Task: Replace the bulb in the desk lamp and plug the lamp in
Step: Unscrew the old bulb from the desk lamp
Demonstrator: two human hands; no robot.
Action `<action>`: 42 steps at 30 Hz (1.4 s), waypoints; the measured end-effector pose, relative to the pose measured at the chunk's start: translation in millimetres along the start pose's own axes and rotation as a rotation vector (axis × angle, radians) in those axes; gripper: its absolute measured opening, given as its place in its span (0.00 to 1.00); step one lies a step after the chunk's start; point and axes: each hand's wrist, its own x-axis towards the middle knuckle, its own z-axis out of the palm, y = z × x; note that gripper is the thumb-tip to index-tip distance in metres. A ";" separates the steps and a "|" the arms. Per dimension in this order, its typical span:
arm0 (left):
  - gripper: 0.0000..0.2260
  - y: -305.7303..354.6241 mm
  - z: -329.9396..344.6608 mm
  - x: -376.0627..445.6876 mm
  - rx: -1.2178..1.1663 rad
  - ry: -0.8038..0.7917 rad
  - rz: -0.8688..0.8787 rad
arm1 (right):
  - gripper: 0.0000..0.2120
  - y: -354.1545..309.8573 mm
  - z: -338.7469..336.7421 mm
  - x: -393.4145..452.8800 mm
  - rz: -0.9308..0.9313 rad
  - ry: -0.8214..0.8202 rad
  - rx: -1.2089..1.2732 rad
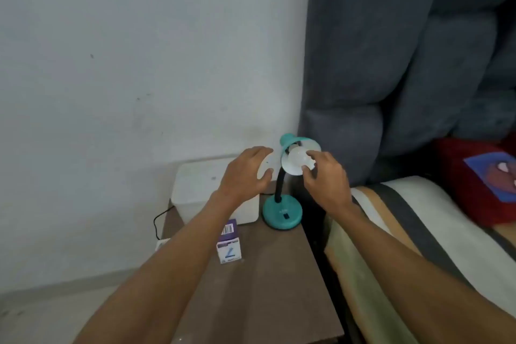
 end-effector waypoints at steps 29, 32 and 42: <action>0.44 -30.2 87.4 57.0 -0.188 -0.137 0.173 | 0.31 30.7 69.4 35.0 -0.098 0.067 0.049; 0.44 -30.9 88.9 55.8 -0.188 -0.135 0.181 | 0.30 32.0 70.3 37.9 0.037 0.054 0.112; 0.40 -23.4 86.4 52.2 -0.193 -0.130 0.186 | 0.31 28.4 74.5 33.9 0.026 0.061 0.104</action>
